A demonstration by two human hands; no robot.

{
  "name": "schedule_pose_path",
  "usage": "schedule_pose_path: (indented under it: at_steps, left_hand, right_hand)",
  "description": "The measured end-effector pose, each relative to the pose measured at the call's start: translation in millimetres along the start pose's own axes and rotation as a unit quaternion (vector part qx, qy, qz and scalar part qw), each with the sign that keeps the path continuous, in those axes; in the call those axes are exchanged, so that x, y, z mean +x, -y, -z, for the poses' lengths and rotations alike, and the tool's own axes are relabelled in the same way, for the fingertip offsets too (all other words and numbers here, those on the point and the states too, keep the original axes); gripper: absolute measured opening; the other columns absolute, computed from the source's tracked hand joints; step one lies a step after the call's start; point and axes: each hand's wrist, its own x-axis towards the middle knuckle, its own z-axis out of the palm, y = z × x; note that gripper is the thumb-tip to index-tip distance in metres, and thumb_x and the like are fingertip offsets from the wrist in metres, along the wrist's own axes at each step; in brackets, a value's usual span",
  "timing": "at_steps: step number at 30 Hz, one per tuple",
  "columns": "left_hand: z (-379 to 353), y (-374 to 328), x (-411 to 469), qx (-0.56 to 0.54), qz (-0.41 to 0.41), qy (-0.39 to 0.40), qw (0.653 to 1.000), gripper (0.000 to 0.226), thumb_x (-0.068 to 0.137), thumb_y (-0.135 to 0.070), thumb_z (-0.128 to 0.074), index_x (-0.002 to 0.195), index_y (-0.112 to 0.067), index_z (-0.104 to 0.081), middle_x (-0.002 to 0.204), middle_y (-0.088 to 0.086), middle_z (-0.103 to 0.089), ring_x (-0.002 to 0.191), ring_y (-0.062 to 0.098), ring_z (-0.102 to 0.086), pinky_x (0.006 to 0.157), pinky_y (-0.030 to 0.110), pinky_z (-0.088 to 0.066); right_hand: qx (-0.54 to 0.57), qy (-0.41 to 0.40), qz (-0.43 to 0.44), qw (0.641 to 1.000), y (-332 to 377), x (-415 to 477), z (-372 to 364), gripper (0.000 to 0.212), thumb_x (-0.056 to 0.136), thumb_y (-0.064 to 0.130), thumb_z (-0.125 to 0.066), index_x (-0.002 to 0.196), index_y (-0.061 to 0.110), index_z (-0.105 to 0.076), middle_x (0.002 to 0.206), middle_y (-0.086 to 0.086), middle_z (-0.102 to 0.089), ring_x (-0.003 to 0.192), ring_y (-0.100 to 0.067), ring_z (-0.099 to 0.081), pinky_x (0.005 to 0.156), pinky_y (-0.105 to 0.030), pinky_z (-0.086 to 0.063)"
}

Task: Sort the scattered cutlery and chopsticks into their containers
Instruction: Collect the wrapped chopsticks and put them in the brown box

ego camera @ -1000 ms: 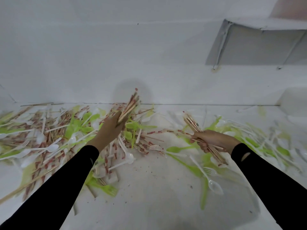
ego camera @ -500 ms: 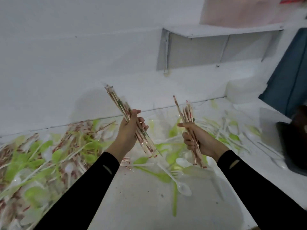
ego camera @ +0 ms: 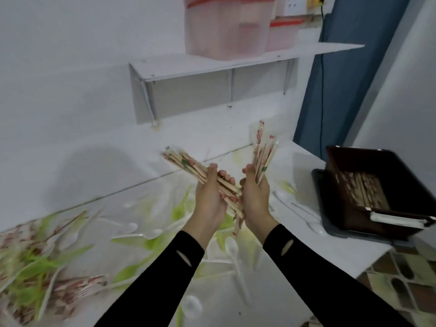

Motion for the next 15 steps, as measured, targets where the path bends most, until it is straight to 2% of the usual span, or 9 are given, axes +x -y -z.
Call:
schedule_pose_path:
  at_steps: [2, 4, 6, 9, 12, 15]
  left_hand:
    - [-21, 27, -4, 0.016, 0.025, 0.024, 0.999, 0.013, 0.101, -0.022, -0.053, 0.097, -0.01, -0.054, 0.067, 0.003, -0.055, 0.058, 0.016, -0.056, 0.059, 0.028, -0.054]
    - [-30, 40, 1, 0.02, 0.017, 0.024, 0.999, 0.012, 0.101, -0.021, -0.052, 0.1, -0.009, -0.056, 0.068, 0.003, -0.057, 0.057, 0.016, -0.057, 0.065, 0.03, -0.055]
    - [-35, 53, 12, 0.019, 0.004, 0.014, 1.0, 0.007, 0.101, -0.015, -0.051, 0.101, -0.012, -0.057, 0.073, 0.003, -0.06, 0.063, 0.016, -0.06, 0.074, 0.032, -0.055]
    - [-41, 82, 24, 0.035, 0.032, -0.017, 0.999, 0.014, 0.1, -0.006, -0.051, 0.107, -0.016, -0.057, 0.087, 0.005, -0.067, 0.077, 0.019, -0.066, 0.079, 0.036, -0.053]
    - [-68, 121, 27, 0.025, 0.123, -0.001, 0.992, 0.017, 0.098, -0.022, -0.058, 0.114, -0.017, -0.058, 0.099, 0.007, -0.068, 0.084, 0.024, -0.067, 0.071, 0.039, -0.055]
    - [-105, 153, 32, 0.032, 0.157, 0.03, 0.987, 0.031, 0.1, -0.042, -0.051, 0.118, -0.018, -0.058, 0.117, 0.013, -0.068, 0.105, 0.031, -0.067, 0.089, 0.046, -0.054]
  right_hand:
    - [0.012, 0.011, -0.008, 1.0, 16, 12, 18, 0.027, 0.098, 0.039, -0.055, 0.093, 0.013, -0.058, 0.066, 0.001, -0.05, 0.056, -0.013, -0.053, 0.056, -0.026, -0.047]
    - [0.021, -0.001, -0.007, 1.0, 37, 28, 40, 0.029, 0.096, 0.041, -0.059, 0.083, 0.016, -0.051, 0.06, 0.002, -0.042, 0.046, -0.011, -0.041, 0.046, -0.023, -0.038]
    - [0.068, -0.014, 0.001, 0.998, 63, 48, 64, 0.037, 0.094, 0.042, -0.062, 0.073, 0.02, -0.042, 0.053, 0.005, -0.035, 0.043, -0.011, -0.031, 0.042, -0.024, -0.029]
    - [0.149, -0.009, 0.025, 0.989, 96, 72, 88, 0.045, 0.092, 0.046, -0.064, 0.066, 0.022, -0.036, 0.049, 0.005, -0.033, 0.041, -0.011, -0.032, 0.04, -0.024, -0.029]
    - [0.169, 0.008, 0.036, 0.985, 105, 82, 103, 0.046, 0.092, 0.045, -0.065, 0.062, 0.02, -0.039, 0.049, 0.002, -0.037, 0.041, -0.013, -0.038, 0.041, -0.026, -0.033]
    - [0.141, 0.042, 0.002, 0.989, 100, 85, 121, 0.045, 0.094, 0.034, -0.065, 0.061, 0.017, -0.04, 0.051, -0.003, -0.038, 0.043, -0.017, -0.041, 0.045, -0.027, -0.039]
